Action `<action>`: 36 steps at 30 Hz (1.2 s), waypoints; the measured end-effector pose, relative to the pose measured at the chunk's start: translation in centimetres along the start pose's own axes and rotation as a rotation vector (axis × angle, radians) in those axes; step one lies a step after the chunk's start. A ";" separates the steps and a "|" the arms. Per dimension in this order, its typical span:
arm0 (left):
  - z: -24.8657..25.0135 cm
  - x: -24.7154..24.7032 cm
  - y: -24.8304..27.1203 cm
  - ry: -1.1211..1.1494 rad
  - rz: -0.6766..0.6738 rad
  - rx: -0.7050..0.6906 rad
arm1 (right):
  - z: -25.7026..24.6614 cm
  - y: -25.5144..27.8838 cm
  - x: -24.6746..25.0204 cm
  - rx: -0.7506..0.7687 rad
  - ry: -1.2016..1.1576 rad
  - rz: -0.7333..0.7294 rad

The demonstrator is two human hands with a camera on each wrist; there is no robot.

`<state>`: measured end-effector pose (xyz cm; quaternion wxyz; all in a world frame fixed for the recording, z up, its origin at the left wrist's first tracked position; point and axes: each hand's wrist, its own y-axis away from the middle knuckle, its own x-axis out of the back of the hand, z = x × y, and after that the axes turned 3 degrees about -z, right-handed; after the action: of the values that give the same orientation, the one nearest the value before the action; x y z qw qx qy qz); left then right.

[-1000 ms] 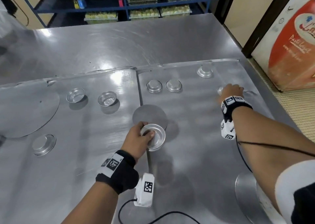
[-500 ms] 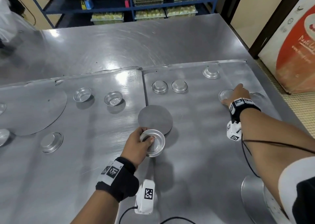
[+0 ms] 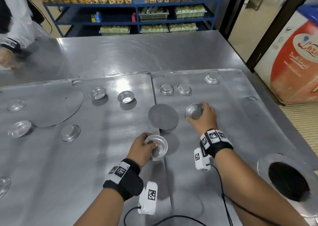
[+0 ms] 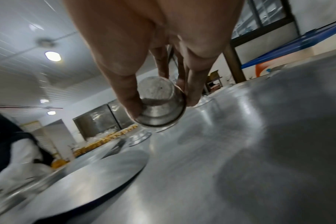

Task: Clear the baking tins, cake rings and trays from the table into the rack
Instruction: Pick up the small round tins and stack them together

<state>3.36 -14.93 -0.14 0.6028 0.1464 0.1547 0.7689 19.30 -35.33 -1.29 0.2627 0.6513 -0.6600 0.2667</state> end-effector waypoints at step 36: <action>-2.1 4.7 6.1 0.047 -0.010 0.000 | -6.5 18.1 -2.4 0.271 -0.520 -0.752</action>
<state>-3.93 -11.80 0.67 0.6029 0.1274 0.1698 0.7691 1.20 -28.96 1.52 0.0797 0.9186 -0.3815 0.0650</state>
